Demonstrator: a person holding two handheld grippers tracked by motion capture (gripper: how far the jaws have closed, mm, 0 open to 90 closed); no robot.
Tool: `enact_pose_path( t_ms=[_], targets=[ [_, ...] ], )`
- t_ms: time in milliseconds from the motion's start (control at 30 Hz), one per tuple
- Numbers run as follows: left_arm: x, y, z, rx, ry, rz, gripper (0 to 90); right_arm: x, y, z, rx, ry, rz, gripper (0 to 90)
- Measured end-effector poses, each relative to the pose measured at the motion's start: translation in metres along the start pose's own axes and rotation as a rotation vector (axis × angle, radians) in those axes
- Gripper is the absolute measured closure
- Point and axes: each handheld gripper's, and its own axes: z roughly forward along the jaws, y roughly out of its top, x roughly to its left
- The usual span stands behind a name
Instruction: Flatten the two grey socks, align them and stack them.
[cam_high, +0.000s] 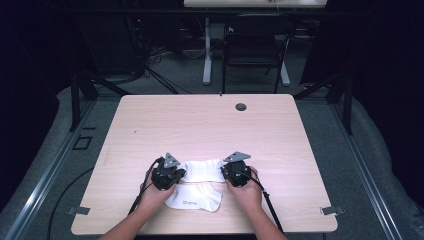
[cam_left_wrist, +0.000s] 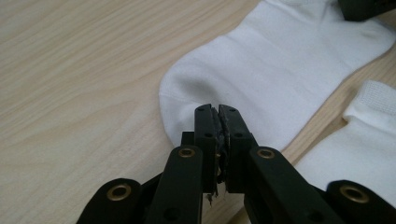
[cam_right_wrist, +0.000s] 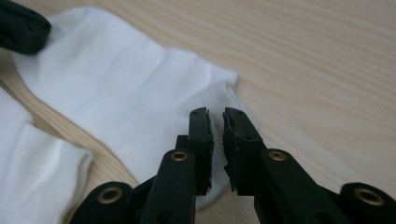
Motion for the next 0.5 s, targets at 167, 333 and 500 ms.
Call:
enact_pose_path(
  t_ms=[167, 333, 500],
  targets=[
    [0.0063, -0.0038, -0.0037, -0.008, 0.008, -0.022, 87.0, 0.0000, -0.0031, -0.0005, 0.007, 0.012, 0.003, 84.3],
    [0.0081, -0.0068, -0.0067, -0.010, 0.006, -0.027, 86.9, 0.0026, -0.0034, -0.0007, 0.007, 0.026, 0.011, 83.9],
    [0.0090, -0.0068, -0.0104, -0.020, -0.007, -0.035, 86.0, 0.0063, -0.0015, -0.0021, 0.007, 0.029, 0.007, 77.9]
  ],
)
